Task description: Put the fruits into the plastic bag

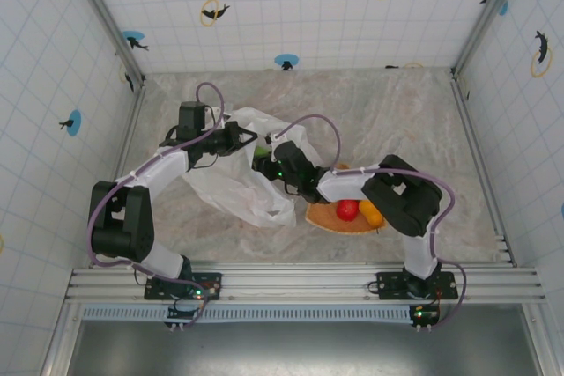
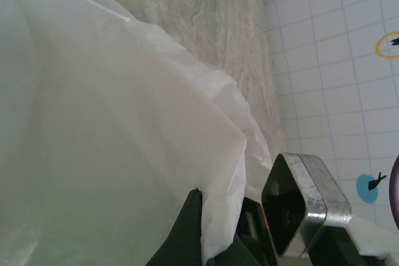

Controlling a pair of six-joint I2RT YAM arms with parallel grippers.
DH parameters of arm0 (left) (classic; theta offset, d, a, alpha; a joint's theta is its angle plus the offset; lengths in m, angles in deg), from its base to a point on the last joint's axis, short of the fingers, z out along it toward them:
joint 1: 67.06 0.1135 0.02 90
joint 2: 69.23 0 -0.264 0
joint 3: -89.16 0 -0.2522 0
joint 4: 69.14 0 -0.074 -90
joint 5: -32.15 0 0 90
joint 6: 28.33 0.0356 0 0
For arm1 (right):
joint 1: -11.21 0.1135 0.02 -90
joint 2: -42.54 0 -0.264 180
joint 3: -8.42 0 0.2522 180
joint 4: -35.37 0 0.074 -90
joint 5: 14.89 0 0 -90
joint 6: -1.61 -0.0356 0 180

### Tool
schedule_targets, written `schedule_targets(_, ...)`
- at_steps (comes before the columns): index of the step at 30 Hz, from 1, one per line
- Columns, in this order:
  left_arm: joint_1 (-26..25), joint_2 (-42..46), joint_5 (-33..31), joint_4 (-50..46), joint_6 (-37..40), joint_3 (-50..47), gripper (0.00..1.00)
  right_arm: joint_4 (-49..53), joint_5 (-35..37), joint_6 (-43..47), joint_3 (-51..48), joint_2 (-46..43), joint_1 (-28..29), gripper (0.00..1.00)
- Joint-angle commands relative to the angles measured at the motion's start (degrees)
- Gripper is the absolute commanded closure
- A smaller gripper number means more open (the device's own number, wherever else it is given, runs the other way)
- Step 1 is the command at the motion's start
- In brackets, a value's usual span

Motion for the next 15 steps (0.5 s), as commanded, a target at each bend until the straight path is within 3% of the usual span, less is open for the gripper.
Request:
schedule_targets(1, 0.3, 0.8, 1.3, 1.6, -0.5, -0.4, 1.00, -2.3, -3.2, -1.5, 1.1, 0.2, 0.3, 0.24)
schedule_targets(9, 0.4, 1.1, 0.8, 1.5, -0.3, -0.3, 1.00, 1.6, -1.1, 1.9, -5.0, -7.0, -0.2, 0.14)
schedule_targets(15, 0.4, 1.1, 0.4, 1.3, -0.4, -0.4, 1.00, 6.9, 0.1, 4.8, -8.7, -13.1, -0.1, 0.12)
